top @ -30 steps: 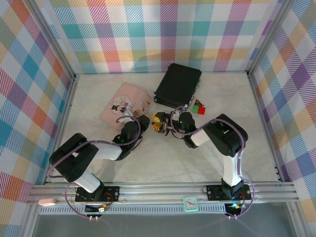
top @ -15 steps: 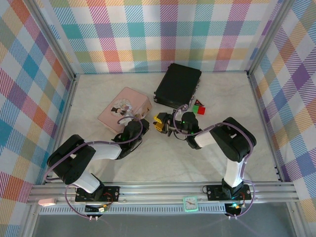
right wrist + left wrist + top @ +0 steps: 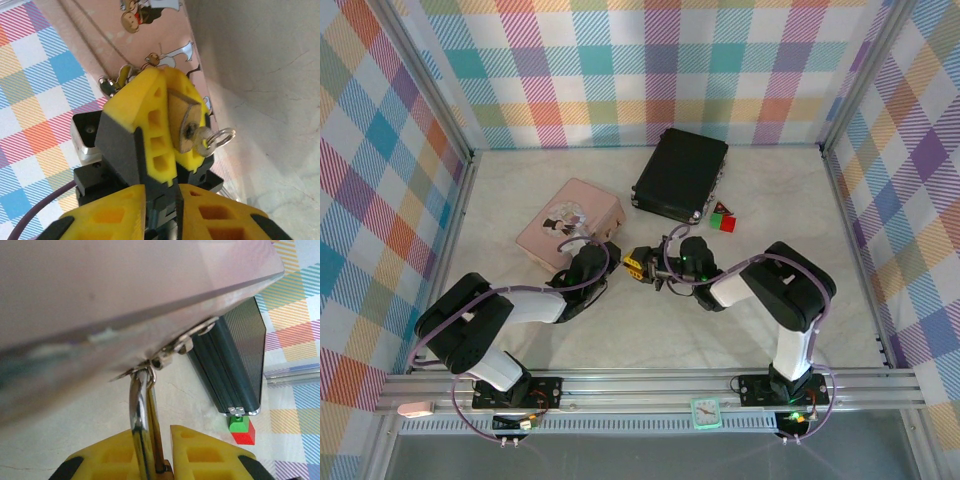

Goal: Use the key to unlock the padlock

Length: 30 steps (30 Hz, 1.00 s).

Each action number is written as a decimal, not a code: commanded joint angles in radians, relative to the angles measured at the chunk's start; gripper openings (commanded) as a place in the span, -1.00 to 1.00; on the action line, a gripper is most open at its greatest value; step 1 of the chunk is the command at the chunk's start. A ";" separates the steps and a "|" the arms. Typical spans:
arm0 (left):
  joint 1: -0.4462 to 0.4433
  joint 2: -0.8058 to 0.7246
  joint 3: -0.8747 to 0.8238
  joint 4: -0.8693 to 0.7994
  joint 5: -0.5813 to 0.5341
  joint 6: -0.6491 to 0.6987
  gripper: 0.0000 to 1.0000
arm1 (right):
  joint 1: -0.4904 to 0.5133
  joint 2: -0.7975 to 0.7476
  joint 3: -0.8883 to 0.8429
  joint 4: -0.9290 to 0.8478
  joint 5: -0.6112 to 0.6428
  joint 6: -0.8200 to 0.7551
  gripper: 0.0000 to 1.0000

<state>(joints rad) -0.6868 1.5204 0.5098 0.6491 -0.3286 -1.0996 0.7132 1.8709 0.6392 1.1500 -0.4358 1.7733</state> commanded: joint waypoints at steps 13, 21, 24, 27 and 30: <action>-0.025 -0.052 0.013 0.021 -0.054 -0.029 -1.00 | 0.018 0.111 0.052 0.156 0.035 0.071 -0.43; -0.033 -0.052 0.015 0.026 -0.056 -0.034 -1.00 | 0.022 0.134 0.055 0.186 0.051 0.091 -0.76; -0.036 -0.055 0.016 0.025 -0.057 -0.035 -1.00 | 0.023 0.142 0.047 0.211 0.069 0.104 -0.93; -0.038 -0.055 0.012 0.032 -0.059 -0.034 -1.00 | 0.022 0.149 0.046 0.241 0.085 0.129 -1.00; -0.041 -0.043 0.000 0.074 -0.058 -0.016 -1.00 | 0.019 0.145 0.053 0.257 0.091 0.173 -1.00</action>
<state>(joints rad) -0.7048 1.4967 0.5095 0.6571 -0.3820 -1.1107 0.7280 2.0098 0.6773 1.3106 -0.3859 1.9007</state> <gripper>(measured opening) 0.145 0.047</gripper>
